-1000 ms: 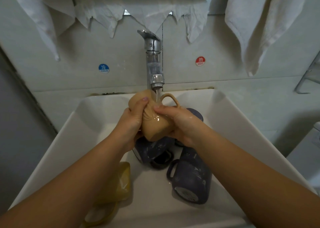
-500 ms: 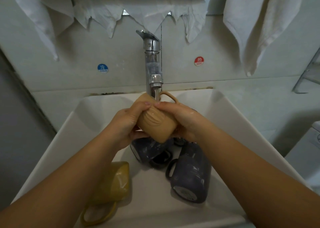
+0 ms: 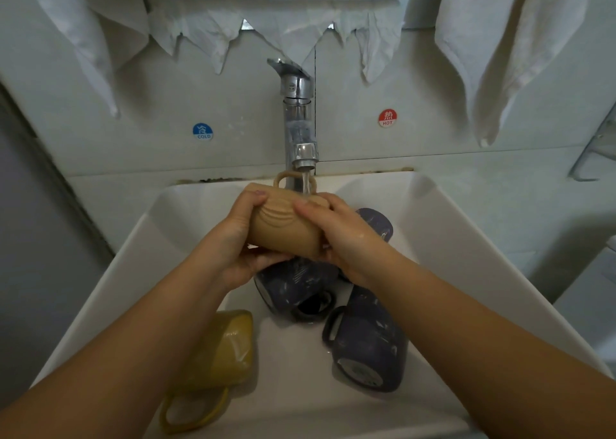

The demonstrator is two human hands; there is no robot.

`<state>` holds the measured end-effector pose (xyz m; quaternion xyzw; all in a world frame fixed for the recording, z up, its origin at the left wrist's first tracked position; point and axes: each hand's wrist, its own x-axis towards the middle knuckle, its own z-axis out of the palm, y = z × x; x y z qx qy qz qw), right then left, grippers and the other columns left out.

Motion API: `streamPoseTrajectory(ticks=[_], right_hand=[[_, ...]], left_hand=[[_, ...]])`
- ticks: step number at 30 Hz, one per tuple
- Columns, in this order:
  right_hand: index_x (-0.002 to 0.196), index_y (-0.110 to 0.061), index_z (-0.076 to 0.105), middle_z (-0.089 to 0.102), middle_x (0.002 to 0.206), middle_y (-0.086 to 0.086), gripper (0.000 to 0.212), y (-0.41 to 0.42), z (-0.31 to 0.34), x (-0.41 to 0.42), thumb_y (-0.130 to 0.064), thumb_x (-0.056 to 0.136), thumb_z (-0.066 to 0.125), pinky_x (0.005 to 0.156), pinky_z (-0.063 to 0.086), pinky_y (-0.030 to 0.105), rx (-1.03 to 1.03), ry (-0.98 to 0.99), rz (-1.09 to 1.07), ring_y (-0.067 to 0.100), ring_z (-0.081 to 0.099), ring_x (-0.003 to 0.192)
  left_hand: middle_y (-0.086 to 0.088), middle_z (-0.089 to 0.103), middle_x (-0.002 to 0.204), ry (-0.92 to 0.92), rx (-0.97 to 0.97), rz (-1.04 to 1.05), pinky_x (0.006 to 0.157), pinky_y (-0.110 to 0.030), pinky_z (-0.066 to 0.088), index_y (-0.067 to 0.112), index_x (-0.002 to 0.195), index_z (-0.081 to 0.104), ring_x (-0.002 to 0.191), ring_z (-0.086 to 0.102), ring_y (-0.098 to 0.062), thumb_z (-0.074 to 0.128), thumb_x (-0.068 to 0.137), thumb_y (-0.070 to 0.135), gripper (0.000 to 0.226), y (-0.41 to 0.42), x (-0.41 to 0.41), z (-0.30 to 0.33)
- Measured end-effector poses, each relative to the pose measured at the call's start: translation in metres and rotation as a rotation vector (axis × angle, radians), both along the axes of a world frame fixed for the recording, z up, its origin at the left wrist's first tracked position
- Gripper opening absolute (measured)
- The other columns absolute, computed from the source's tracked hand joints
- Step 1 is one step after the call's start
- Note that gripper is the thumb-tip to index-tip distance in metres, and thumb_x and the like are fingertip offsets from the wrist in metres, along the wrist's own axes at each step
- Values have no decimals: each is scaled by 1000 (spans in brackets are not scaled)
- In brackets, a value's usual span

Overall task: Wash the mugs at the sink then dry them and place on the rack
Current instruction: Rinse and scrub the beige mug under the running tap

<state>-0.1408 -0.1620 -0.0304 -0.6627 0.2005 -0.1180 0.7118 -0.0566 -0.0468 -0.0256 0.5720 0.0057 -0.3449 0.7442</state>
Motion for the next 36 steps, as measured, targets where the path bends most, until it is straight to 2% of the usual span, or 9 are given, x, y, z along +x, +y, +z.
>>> streamPoseTrajectory(ticks=[4, 7, 10, 16, 20, 22, 27, 33, 36], right_hand=[[112, -29, 46, 52, 97, -5, 24, 6, 0, 2, -45, 94, 48, 89, 53, 48, -139, -21, -87, 17, 57, 93], [115, -28, 46, 53, 103, -1, 24, 2, 2, 1, -41, 95, 46, 82, 56, 46, -97, 40, -35, 22, 56, 98], [119, -26, 46, 55, 114, 4, 30, 0, 1, 1, -40, 93, 54, 91, 52, 46, -29, 41, 6, 22, 57, 104], [112, -21, 52, 62, 111, 4, 40, 1, 0, 6, -50, 85, 62, 80, 53, 32, -72, 24, -140, 18, 61, 96], [133, -21, 43, 56, 122, 6, 46, -12, 8, -2, -29, 91, 62, 85, 55, 39, 76, 8, 107, 22, 60, 104], [135, -20, 41, 56, 120, 7, 48, -16, 10, -4, -23, 91, 62, 83, 55, 38, 129, -11, 142, 22, 60, 103], [124, -22, 45, 58, 111, 0, 58, -6, 6, 1, -44, 78, 73, 74, 53, 27, -144, 32, -21, 12, 59, 94], [120, -21, 47, 58, 115, 5, 31, -25, 10, -4, -20, 92, 60, 88, 55, 41, 107, 32, 224, 24, 61, 106], [124, -19, 48, 59, 118, 6, 40, -21, 8, 0, -26, 89, 65, 84, 56, 39, 53, 38, 159, 24, 61, 106]], left_hand=[[-15, 61, 107, -29, 112, -163, 61, -37, 61, 16, 110, 55, 94, 65, -32, 64, 83, 40, 37, 10, 11, 3], [-16, 63, 106, -29, 163, -248, 59, -38, 61, 19, 115, 57, 91, 66, -33, 69, 75, 37, 46, 15, 14, 5], [-13, 60, 110, -92, 181, -192, 56, -37, 60, 20, 116, 55, 96, 64, -31, 68, 81, 41, 43, 10, 8, 3], [-12, 56, 126, -234, 133, -118, 59, -36, 58, 19, 128, 52, 107, 61, -31, 66, 84, 42, 52, -4, 1, -8], [-10, 58, 112, -225, 101, -115, 61, -38, 58, 23, 105, 59, 100, 61, -28, 58, 91, 39, 21, -1, 2, -4], [-10, 56, 116, -227, 87, -115, 60, -37, 58, 22, 112, 56, 102, 60, -29, 59, 90, 40, 28, -2, 1, -5], [-8, 55, 124, -293, 115, -78, 61, -36, 59, 21, 131, 50, 106, 59, -28, 64, 86, 41, 51, -5, -1, -11], [-12, 56, 123, -234, 93, -117, 59, -36, 58, 18, 125, 53, 106, 60, -31, 62, 88, 40, 44, 0, 6, -6], [-11, 55, 120, -230, 105, -99, 60, -37, 59, 18, 124, 52, 105, 60, -30, 61, 89, 39, 42, -3, 4, -6]])
